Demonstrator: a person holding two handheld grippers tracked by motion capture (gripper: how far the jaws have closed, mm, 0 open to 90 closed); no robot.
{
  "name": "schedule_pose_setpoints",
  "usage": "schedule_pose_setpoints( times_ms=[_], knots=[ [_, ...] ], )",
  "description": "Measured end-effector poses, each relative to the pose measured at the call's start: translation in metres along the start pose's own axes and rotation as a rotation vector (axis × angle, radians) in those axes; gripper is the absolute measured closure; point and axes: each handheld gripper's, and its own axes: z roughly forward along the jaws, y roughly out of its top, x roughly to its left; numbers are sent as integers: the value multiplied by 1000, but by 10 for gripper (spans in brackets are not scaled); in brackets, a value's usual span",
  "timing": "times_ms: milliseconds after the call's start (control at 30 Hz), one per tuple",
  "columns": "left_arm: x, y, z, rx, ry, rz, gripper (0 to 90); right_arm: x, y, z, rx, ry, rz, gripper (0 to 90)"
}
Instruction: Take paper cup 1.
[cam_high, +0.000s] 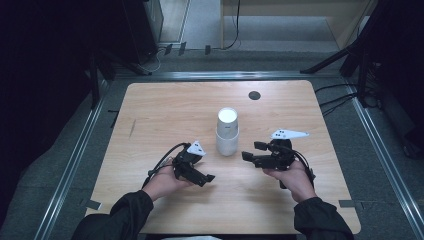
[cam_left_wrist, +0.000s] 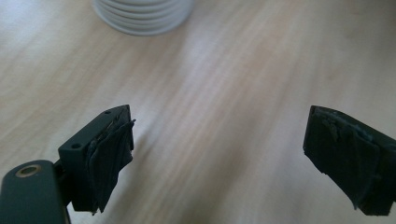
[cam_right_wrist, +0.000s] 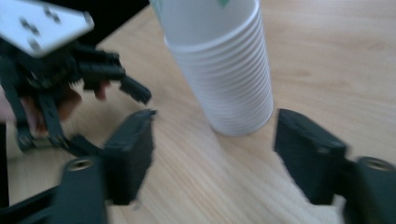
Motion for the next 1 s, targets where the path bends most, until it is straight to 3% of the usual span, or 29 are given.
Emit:
schedule_pose_setpoints(
  times_ms=[100, 200, 233, 267, 300, 400, 433, 500, 567, 667, 733, 800, 867, 900, 1000],
  knots=[
    [-2, 3, -5, 5, 18, 14, 150, 3, -3, 5, 81, -13, -39, 404],
    [-3, 4, -6, 12, 12, 13, 151, 6, -2, 8, 122, -7, -45, 406],
    [-3, 4, -7, 16, -5, 1, 151, 9, -2, 9, 158, -22, -87, 403],
    [-3, 4, -7, 16, -5, 1, 155, 9, -2, 9, 158, -22, -87, 403],
    [-3, 4, -8, 25, -12, 1, 170, 12, 0, 9, 183, -56, -136, 398],
    [-4, 3, -12, 11, -19, -2, 243, 15, 2, 8, 186, -84, -167, 388],
    [-1, 3, -16, -11, -36, -33, 243, 15, 5, 4, 168, -80, -162, 361],
    [1, 3, -17, -15, -43, -41, 243, 15, 8, 0, 144, -68, -141, 335],
    [4, 3, -21, -15, -35, -55, 243, 15, 10, -3, 168, -84, -133, 286],
    [5, 3, -23, -16, -37, -56, 245, 15, 12, -5, 187, -91, -130, 362],
    [5, 3, -26, -13, -36, -54, 245, 15, 16, -8, 185, -32, -130, 383],
    [5, 3, -29, -15, -36, -52, 245, 14, 21, -9, 194, -11, -114, 383],
    [6, 2, -32, -20, -33, -54, 245, 15, 25, -9, 199, -35, -153, 365],
    [8, 0, -35, -27, -28, -59, 245, 16, 28, -9, 207, -71, -193, 318],
    [8, -1, -37, -41, -29, -67, 245, 16, 32, -9, 216, -86, -233, 299]
  ],
)
